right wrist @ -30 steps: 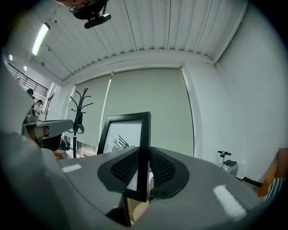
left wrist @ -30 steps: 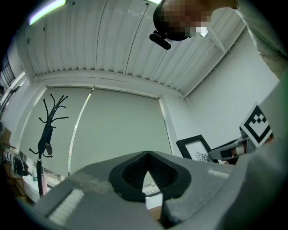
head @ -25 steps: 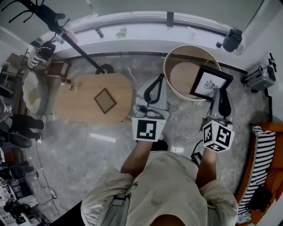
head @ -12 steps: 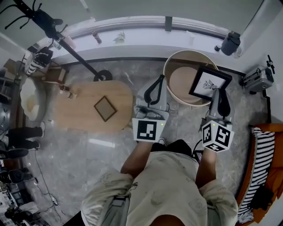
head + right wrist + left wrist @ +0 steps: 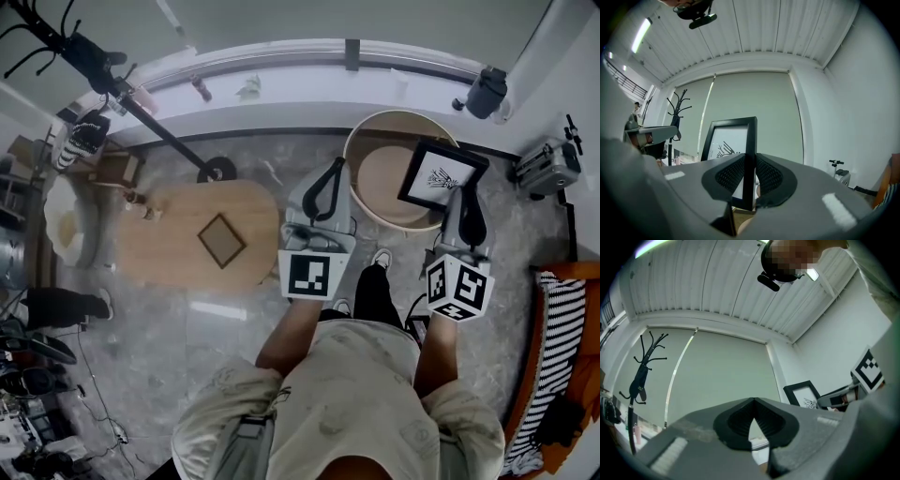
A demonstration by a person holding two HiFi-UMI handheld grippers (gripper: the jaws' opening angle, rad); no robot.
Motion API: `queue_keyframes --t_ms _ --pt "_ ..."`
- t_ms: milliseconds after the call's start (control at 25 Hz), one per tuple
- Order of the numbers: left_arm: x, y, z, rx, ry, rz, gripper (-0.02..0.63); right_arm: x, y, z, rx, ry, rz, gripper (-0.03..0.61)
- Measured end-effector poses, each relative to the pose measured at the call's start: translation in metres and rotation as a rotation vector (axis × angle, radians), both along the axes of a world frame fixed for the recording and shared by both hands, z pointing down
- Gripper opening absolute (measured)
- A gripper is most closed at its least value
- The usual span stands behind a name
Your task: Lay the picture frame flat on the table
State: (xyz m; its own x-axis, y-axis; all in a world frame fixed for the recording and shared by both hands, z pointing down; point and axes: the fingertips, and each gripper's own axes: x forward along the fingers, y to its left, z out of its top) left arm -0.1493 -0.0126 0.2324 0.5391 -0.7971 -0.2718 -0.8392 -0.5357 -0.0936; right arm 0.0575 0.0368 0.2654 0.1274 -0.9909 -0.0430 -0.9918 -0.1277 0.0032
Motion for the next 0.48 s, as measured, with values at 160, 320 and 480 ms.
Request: queue_keyframes --t_ms 160,320,480 --pt "0.015 -0.018 0.002 -0.008 0.0 0.009 0.003 0.015 -0.017 0.005 0.003 -0.011 0.01 0.071" --pt "0.044 -0.042 0.0 0.013 -0.013 0.024 0.003 0.044 -0.039 0.007 0.003 -0.016 0.019 0.071" --pt "0.071 -0.072 0.001 0.003 -0.025 0.04 0.003 0.069 -0.069 0.008 -0.009 -0.016 0.022 0.071"
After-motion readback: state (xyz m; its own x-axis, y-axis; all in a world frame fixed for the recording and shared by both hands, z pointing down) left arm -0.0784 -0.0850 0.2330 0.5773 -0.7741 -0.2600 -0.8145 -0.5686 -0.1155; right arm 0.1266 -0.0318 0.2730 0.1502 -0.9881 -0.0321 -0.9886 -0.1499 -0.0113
